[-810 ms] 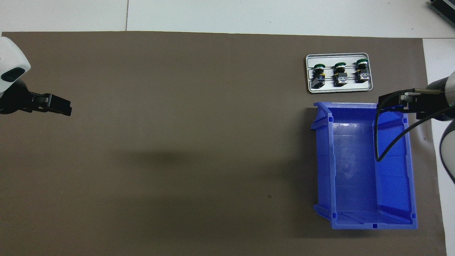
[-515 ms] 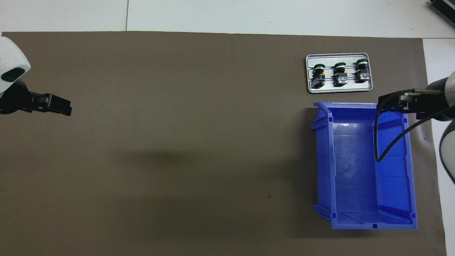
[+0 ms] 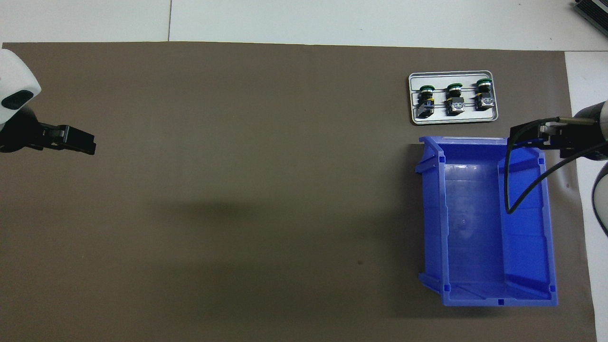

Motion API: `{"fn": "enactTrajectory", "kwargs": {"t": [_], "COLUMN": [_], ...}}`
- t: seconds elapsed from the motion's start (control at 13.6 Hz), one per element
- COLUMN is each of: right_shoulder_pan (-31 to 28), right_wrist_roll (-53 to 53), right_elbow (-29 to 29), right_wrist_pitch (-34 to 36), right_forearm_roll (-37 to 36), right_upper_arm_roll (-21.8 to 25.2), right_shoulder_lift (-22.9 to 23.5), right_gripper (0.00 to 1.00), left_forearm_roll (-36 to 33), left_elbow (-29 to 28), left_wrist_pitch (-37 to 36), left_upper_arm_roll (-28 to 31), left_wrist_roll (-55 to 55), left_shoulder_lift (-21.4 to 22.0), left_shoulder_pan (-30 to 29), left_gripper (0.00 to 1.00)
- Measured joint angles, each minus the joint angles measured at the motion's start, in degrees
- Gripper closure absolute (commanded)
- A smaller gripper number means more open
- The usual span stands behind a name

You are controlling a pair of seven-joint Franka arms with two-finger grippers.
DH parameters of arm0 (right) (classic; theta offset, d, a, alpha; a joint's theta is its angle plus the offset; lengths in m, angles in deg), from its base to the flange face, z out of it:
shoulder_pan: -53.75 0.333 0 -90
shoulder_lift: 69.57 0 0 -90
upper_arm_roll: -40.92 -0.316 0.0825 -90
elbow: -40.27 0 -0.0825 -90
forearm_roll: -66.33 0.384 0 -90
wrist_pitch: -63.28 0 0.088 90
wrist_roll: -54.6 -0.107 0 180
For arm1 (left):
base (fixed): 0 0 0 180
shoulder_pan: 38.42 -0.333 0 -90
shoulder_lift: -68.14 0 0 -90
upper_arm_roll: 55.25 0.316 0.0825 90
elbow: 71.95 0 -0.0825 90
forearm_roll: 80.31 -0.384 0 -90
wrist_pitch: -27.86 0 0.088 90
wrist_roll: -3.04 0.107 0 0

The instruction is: Place and press button with both arms

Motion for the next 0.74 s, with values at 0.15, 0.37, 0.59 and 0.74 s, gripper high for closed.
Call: {"fn": "enactTrajectory", "kwargs": {"t": [0.15, 0.37, 0.59, 0.74], "right_shoulder_pan": [-0.1, -0.2, -0.6, -1.5], "right_wrist_roll": [0.4, 1.1, 3.8, 5.1], "right_elbow": [0.3, 1.5, 1.9, 2.1], "right_wrist_pitch": [-1.3, -6.2, -12.7, -17.2], "right_forearm_roll": [0.0, -0.1, -0.8, -0.9], "right_upper_arm_roll": [0.0, 0.1, 0.2, 0.3], "right_shoulder_lift": [1.7, 6.8, 12.4, 16.2], "right_gripper": [0.0, 0.0, 0.0, 0.0], "left_forearm_roll": [0.0, 0.0, 0.0, 0.0], "left_elbow": [0.0, 0.0, 0.0, 0.0], "left_wrist_pitch": [0.0, 0.0, 0.0, 0.0], "left_upper_arm_roll": [0.0, 0.0, 0.0, 0.0], "left_wrist_roll": [0.0, 0.0, 0.0, 0.0], "left_shoulder_lift": [0.0, 0.0, 0.0, 0.0], "left_shoulder_pan": [0.0, 0.0, 0.0, 0.0], "left_gripper": [0.0, 0.0, 0.0, 0.0]}}
